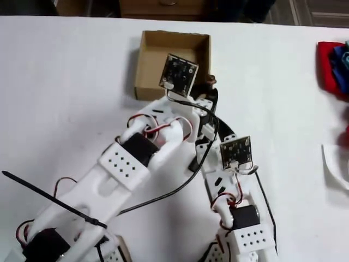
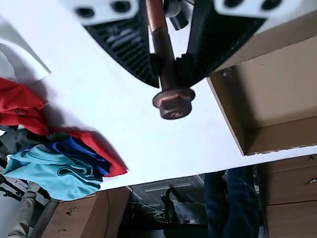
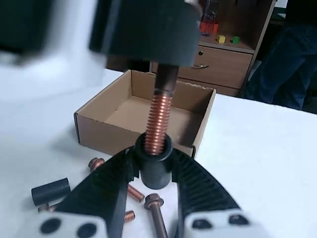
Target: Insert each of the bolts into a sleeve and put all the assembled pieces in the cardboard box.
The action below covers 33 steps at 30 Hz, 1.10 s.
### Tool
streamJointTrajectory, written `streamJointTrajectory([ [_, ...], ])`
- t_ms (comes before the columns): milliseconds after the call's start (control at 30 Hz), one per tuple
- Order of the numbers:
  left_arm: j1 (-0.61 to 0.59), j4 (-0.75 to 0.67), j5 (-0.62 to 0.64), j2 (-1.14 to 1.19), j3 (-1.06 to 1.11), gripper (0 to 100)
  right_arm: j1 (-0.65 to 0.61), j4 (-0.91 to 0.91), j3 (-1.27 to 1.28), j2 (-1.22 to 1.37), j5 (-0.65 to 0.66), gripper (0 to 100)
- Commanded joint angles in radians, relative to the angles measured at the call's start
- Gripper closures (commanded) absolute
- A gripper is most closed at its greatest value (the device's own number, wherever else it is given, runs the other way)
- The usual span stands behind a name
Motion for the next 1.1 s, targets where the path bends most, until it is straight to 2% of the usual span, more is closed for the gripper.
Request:
streamJointTrajectory([
  [0, -0.008, 0.017, -0.012, 0.006, 0.024, 98, -0.002, 0.05, 0.005, -0.008, -0.002, 97.5],
  [300, -0.02, 0.009, -0.176, 0.008, 0.039, 98, -0.004, 0.234, -0.089, -0.012, -0.002, 97.5],
  [633, -0.02, 0.006, -0.175, 0.006, 0.091, 98, -0.004, 0.297, -0.13, -0.012, -0.002, 97.5],
  [767, -0.02, -0.048, -0.175, 0.006, 0.127, 98, -0.007, 0.341, -0.178, -0.007, -0.002, 97.5],
  [1067, -0.018, -0.052, -0.173, 0.006, 0.133, 98, -0.004, 0.334, -0.186, -0.01, -0.002, 97.5],
])
